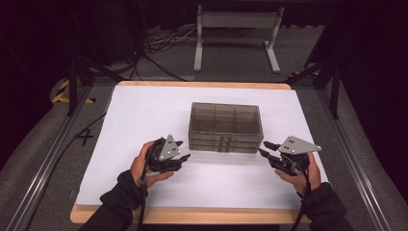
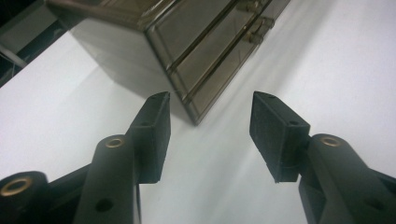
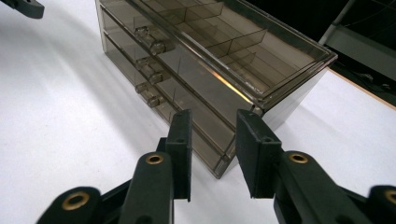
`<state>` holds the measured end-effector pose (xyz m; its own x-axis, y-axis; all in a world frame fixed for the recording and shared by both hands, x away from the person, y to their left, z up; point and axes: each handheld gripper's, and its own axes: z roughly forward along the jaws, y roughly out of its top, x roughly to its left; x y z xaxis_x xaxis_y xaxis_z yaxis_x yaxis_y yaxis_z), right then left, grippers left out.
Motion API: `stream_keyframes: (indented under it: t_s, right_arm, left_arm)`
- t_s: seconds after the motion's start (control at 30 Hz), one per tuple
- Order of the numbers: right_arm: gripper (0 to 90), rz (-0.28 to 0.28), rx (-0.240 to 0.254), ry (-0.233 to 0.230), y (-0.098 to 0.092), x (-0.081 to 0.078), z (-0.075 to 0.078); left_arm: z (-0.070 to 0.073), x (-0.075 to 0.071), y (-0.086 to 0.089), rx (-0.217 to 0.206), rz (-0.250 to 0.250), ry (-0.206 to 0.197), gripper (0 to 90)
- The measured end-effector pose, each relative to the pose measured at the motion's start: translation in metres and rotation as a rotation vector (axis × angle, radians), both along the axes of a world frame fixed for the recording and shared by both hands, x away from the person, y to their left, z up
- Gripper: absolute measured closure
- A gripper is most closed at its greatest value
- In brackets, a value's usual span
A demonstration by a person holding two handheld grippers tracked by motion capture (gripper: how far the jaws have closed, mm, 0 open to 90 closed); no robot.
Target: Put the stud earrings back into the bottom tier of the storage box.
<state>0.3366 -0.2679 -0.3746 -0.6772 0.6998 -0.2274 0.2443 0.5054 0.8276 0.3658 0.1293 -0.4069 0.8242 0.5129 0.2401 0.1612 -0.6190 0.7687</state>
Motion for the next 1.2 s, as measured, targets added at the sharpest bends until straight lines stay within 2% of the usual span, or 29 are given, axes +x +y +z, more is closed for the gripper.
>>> stream_keyframes:
  t_s: [0.23, 0.43, 0.67, 0.93, 1.0, 1.2]
  right_arm:
    - [62.8, 0.002, -0.019, 0.002, -0.001, -0.004, -0.004]
    - [58.5, -0.006, -0.033, 0.001, -0.003, -0.006, -0.008]
    - [53.8, -0.023, -0.038, 0.003, -0.010, -0.007, -0.012]
    - [48.6, -0.048, -0.045, 0.005, -0.019, -0.007, -0.015]
    - [46.8, -0.061, -0.044, 0.009, -0.022, -0.007, -0.016]
    - [43.1, -0.080, -0.048, 0.008, -0.028, -0.009, -0.019]
  left_arm:
    - [-0.005, -0.005, 0.020, 0.006, 0.024, -0.006, 41.3]
    - [-0.012, -0.008, 0.032, 0.053, 0.046, -0.015, 38.2]
    - [-0.016, -0.010, 0.045, 0.087, 0.069, -0.023, 33.3]
    - [-0.023, -0.012, 0.063, 0.080, 0.092, -0.002, 29.3]
    - [-0.023, -0.013, 0.067, 0.088, 0.095, -0.013, 27.7]
    - [-0.024, -0.018, 0.083, 0.062, 0.126, -0.010, 22.6]
